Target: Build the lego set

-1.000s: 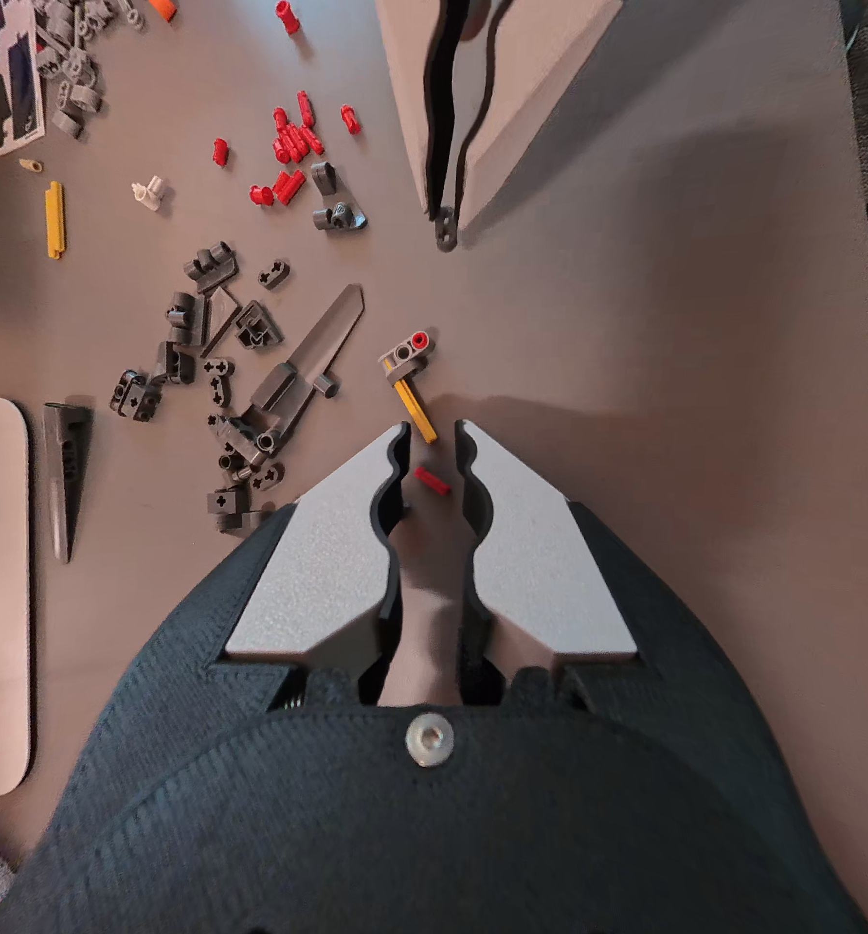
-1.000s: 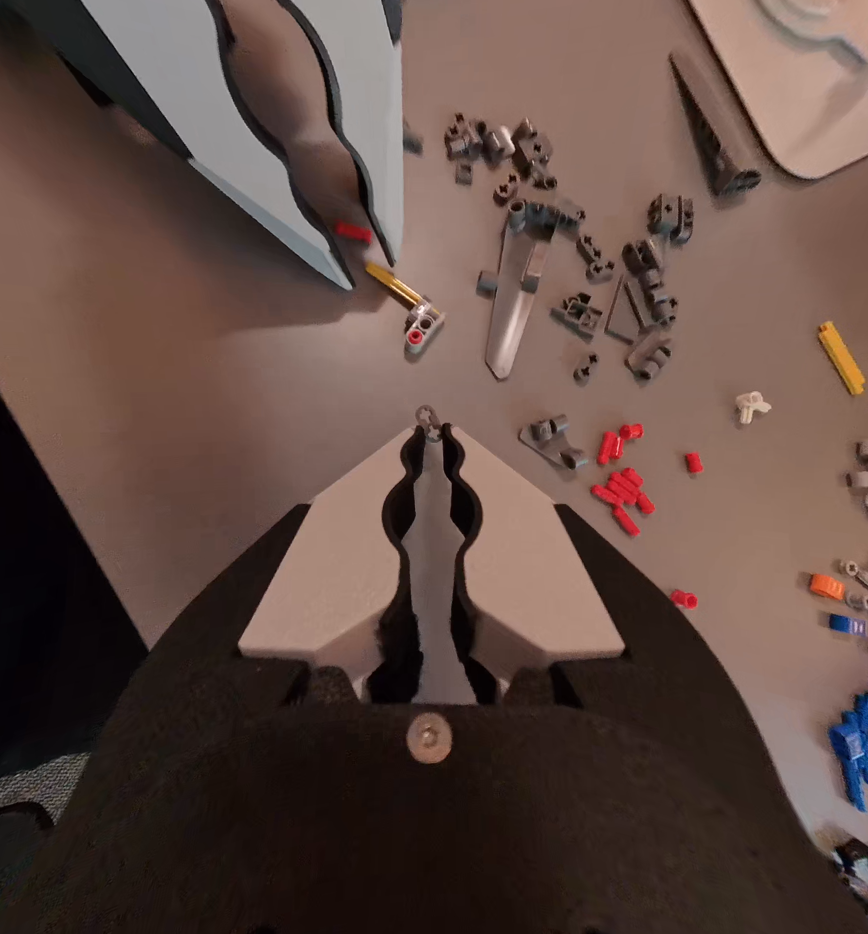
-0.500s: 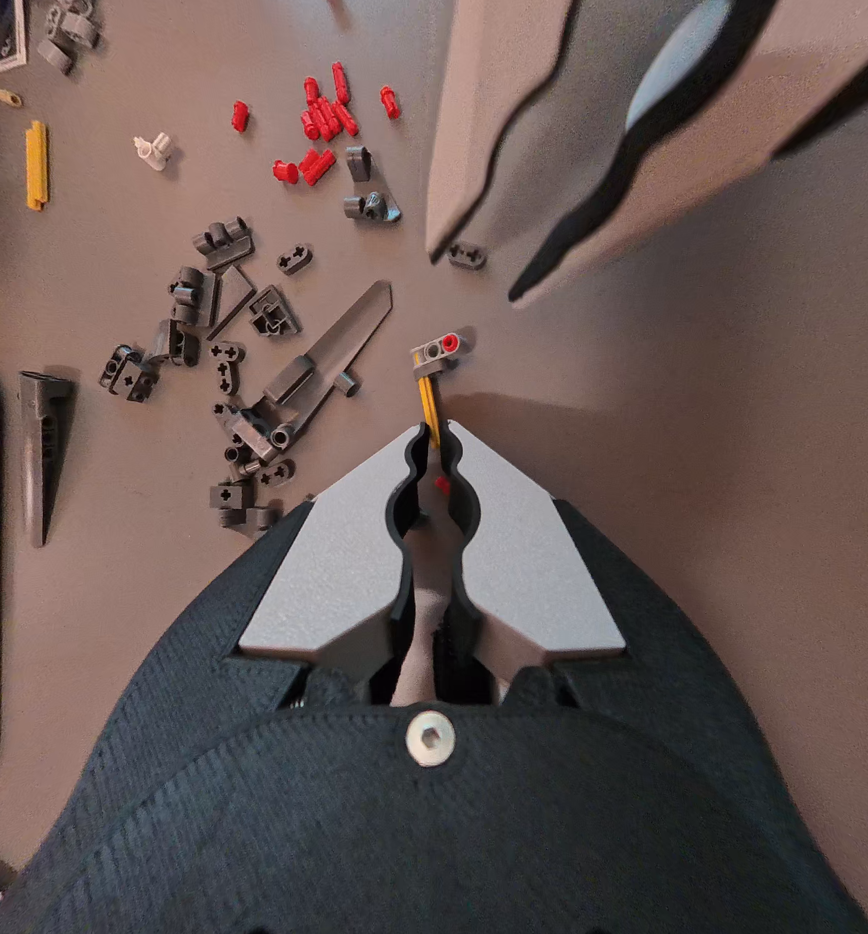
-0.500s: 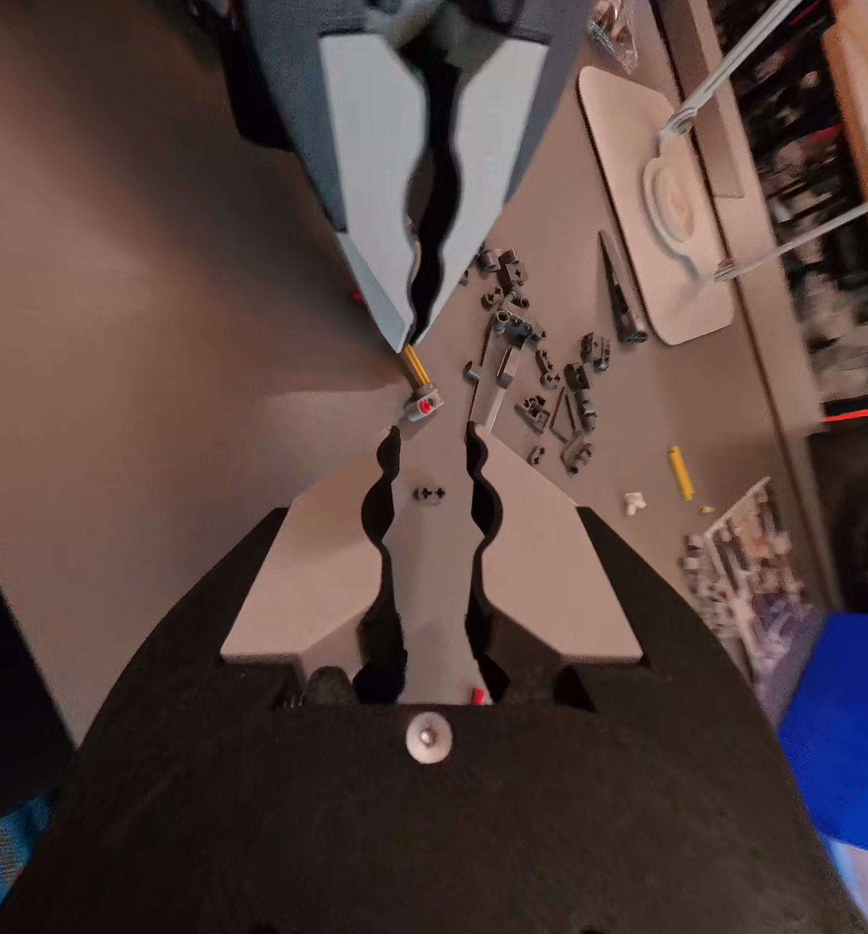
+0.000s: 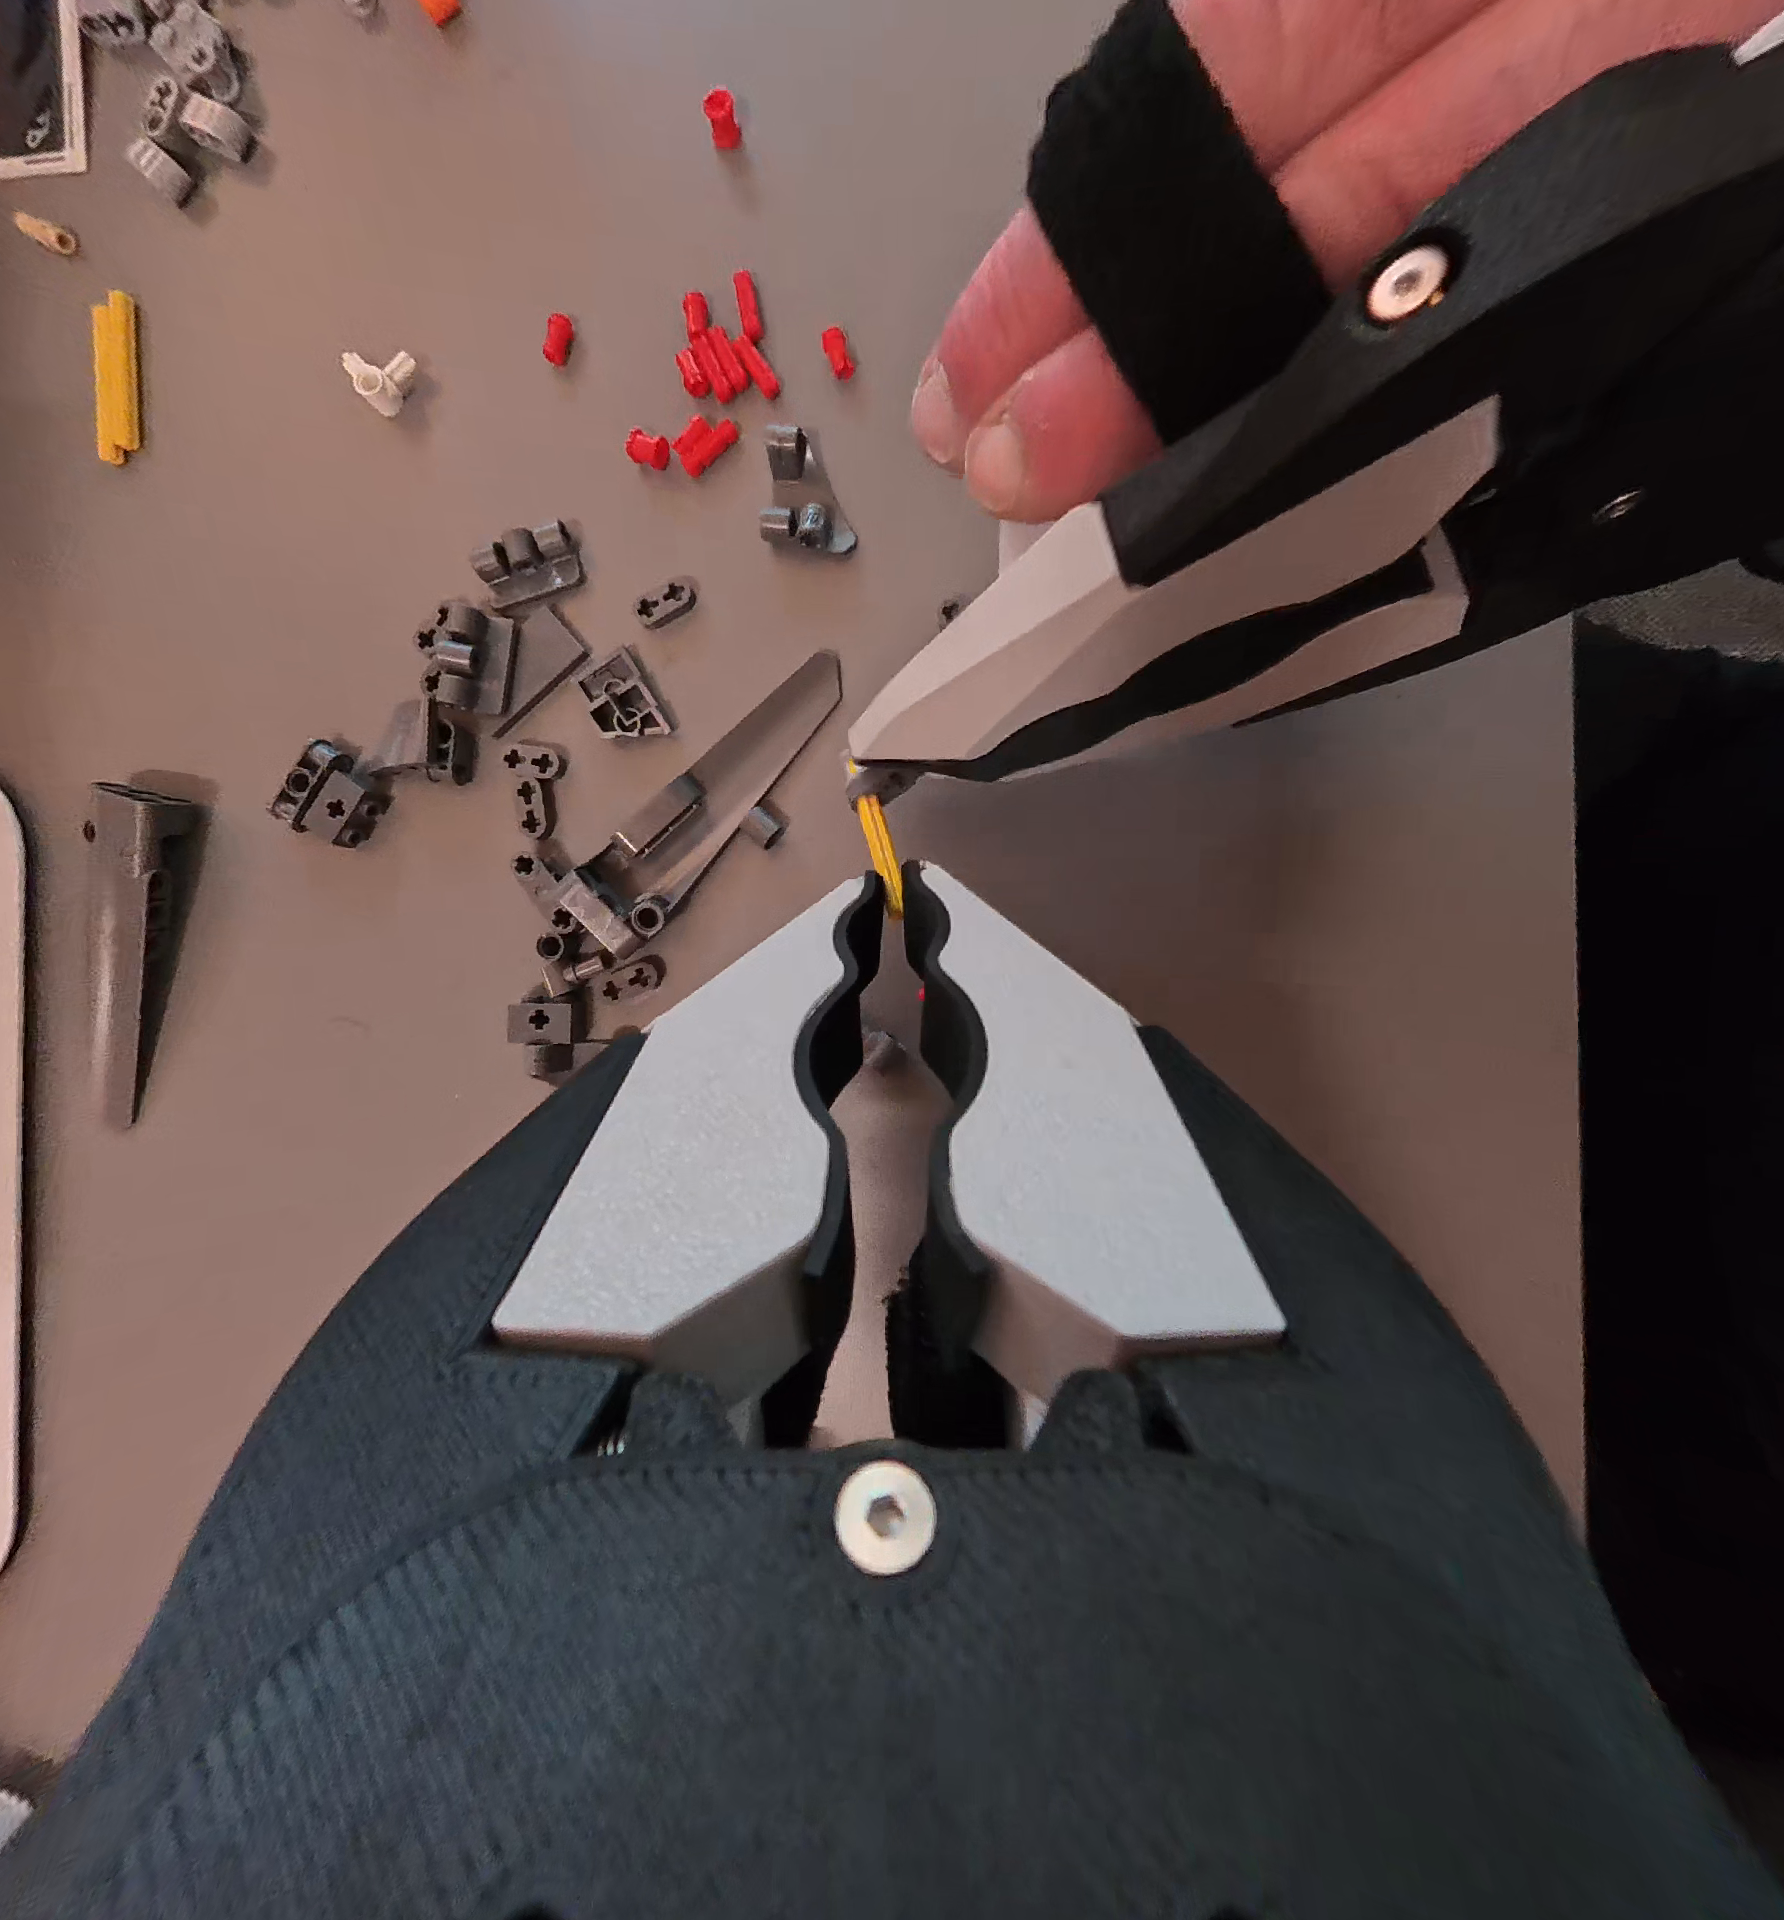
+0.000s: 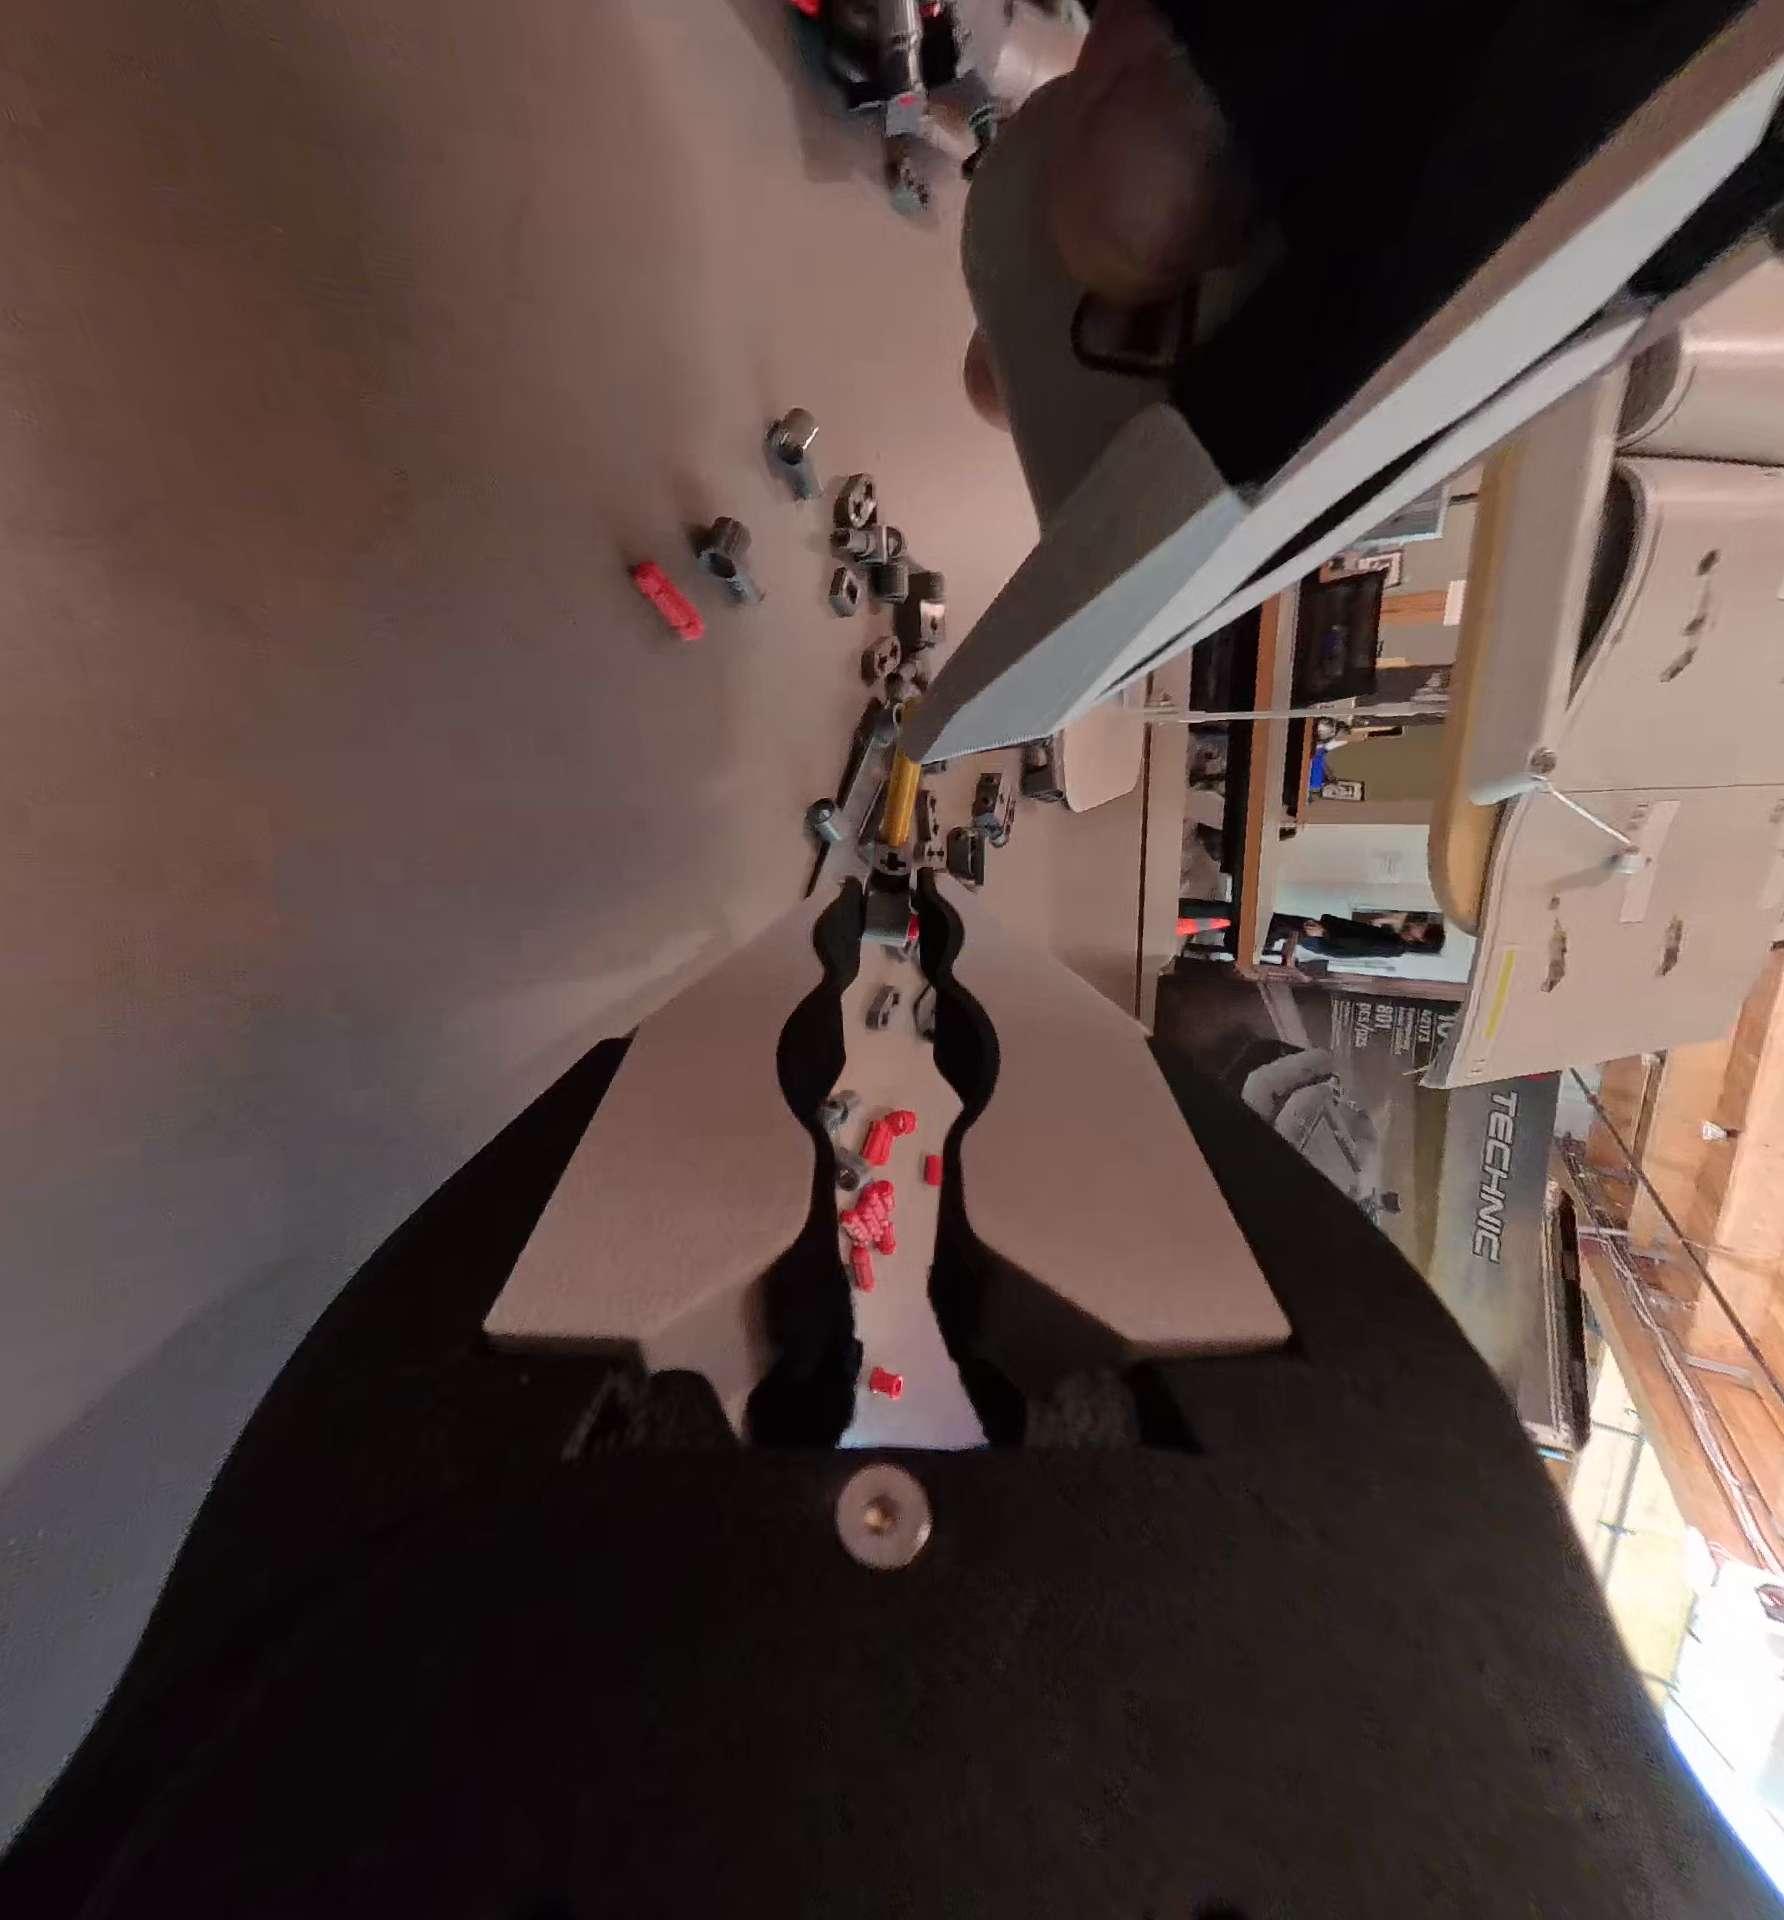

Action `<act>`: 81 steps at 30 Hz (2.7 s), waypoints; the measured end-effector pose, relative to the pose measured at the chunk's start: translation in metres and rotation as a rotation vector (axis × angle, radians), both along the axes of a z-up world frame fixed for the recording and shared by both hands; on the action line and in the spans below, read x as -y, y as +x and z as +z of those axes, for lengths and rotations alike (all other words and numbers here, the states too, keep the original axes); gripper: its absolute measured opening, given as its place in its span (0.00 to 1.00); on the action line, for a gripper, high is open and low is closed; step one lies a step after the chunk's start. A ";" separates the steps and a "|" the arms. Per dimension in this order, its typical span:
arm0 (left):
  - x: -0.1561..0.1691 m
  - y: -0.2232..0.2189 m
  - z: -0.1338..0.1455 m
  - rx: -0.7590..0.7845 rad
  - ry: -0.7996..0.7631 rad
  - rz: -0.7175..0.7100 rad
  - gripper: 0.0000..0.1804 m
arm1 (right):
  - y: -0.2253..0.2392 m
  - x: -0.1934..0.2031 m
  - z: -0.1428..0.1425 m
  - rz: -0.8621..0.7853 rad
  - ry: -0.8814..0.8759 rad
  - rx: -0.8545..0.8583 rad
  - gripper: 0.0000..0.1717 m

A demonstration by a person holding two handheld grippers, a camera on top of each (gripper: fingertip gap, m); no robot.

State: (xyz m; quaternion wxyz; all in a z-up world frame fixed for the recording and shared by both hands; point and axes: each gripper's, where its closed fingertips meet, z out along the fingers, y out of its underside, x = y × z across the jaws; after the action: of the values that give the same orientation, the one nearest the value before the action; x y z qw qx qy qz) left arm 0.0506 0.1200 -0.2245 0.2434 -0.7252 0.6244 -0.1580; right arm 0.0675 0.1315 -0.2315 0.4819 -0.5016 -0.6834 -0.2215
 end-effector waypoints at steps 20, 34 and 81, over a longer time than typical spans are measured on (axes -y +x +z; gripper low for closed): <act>0.013 -0.002 0.043 0.199 0.247 -0.145 0.14 | -0.006 0.019 0.031 0.177 -0.520 -0.523 0.04; 0.008 0.008 0.044 0.226 0.198 -0.130 0.03 | -0.006 0.023 0.039 0.240 -0.581 -0.610 0.04; -0.015 -0.005 -0.021 -0.183 0.026 -0.094 0.10 | 0.027 0.013 0.012 0.244 -0.602 -0.598 0.02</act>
State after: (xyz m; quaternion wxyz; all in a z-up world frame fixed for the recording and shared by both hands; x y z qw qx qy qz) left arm 0.0457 0.1351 -0.2456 0.1868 -0.7033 0.6794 -0.0942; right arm 0.0945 0.1186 -0.2199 0.5134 -0.5774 -0.6021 0.2011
